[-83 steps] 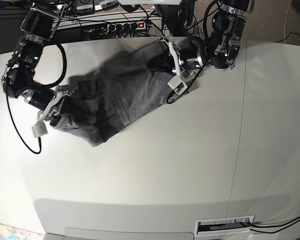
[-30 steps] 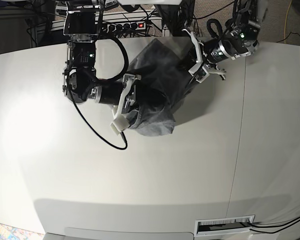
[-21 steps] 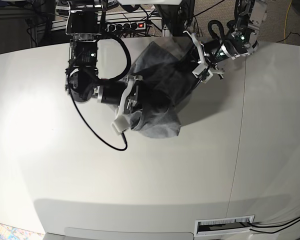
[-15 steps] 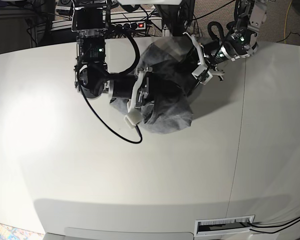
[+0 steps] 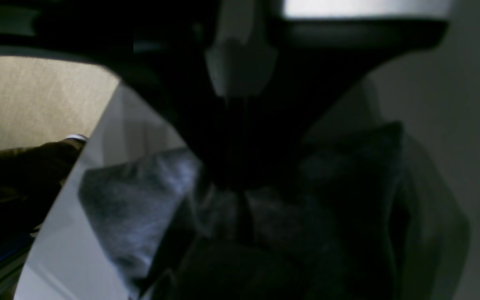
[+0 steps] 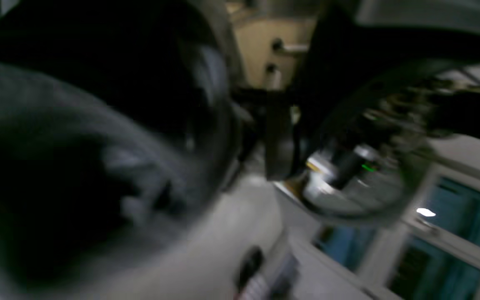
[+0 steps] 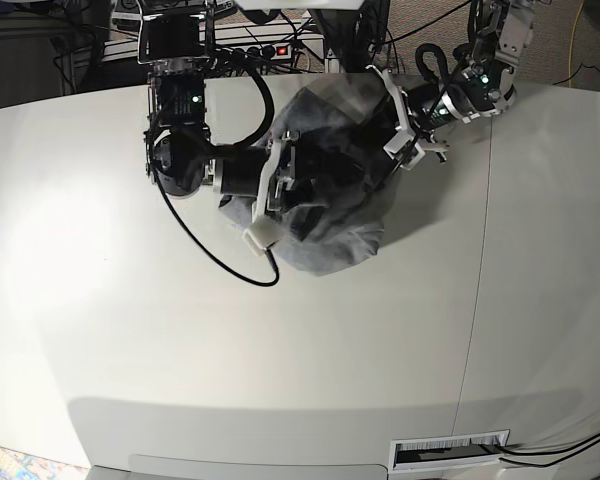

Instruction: Fold the T-shirt properly

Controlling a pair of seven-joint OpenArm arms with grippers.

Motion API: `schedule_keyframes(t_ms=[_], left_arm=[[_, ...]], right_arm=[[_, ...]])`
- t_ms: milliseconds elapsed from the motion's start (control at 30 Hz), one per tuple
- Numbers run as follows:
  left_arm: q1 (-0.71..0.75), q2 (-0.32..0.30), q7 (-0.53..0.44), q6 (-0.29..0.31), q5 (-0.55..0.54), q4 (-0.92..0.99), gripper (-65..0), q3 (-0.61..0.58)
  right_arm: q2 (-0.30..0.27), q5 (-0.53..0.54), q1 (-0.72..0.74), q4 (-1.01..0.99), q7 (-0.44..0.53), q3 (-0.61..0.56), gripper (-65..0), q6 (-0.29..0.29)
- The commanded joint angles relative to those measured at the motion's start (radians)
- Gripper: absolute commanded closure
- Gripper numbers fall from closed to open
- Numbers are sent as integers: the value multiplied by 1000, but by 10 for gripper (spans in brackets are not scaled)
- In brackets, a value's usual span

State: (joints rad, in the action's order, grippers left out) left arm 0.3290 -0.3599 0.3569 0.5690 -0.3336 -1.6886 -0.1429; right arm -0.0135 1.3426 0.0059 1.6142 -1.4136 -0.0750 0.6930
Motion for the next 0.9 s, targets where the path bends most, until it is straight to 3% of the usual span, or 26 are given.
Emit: schedule_keyframes(t_ms=[0, 267, 500, 733, 867], left_arm=[[1, -6, 36, -16, 28, -5, 0, 2], [1, -9, 39, -24, 72, -5, 0, 2], [1, -14, 47, -64, 95, -5, 0, 2], [1, -14, 46, -64, 95, -5, 0, 2], [3, -14, 46, -60, 95, -5, 0, 2]], right_arm=[[2, 59, 17, 16, 17, -2, -227, 5], [-3, 82, 28, 16, 17, -2, -227, 5], [-65, 137, 34, 29, 17, 10, -227, 5], [-67, 141, 48, 166, 17, 187, -223, 5], [-67, 31, 53, 150, 17, 240, -99, 5]])
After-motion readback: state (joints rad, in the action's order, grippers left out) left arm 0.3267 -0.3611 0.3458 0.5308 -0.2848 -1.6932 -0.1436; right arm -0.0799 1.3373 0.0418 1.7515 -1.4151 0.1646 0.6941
